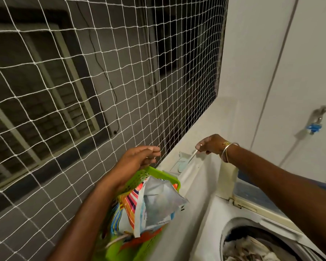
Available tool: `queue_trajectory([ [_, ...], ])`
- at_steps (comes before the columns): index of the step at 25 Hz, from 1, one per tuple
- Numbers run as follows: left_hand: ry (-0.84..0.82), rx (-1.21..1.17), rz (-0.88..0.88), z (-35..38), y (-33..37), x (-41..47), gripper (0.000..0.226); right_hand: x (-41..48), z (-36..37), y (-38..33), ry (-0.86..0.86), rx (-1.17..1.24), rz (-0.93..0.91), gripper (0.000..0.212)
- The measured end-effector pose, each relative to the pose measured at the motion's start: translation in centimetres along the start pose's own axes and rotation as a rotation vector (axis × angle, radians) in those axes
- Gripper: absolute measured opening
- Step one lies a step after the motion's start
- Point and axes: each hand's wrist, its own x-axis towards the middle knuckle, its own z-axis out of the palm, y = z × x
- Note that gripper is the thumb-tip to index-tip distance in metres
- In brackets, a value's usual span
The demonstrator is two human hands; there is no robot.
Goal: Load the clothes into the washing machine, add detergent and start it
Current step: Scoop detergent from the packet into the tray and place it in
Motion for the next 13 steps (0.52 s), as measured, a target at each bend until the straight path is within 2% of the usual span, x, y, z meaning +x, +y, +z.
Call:
queue_trajectory([
  [2, -0.003, 0.002, 0.003, 0.1, 0.1, -0.2, 0.028, 0.2, -0.1, 0.4, -0.013, -0.054, -0.038, 0.008],
  [7, -0.006, -0.001, -0.002, 0.5, 0.2, -0.4, 0.029, -0.6, -0.5, 0.8, 0.009, -0.007, -0.18, 0.017],
  [13, 0.036, -0.021, 0.034, 0.3, 0.5, -0.7, 0.028, -0.8, -0.5, 1.1, 0.062, -0.108, -0.446, 0.021],
])
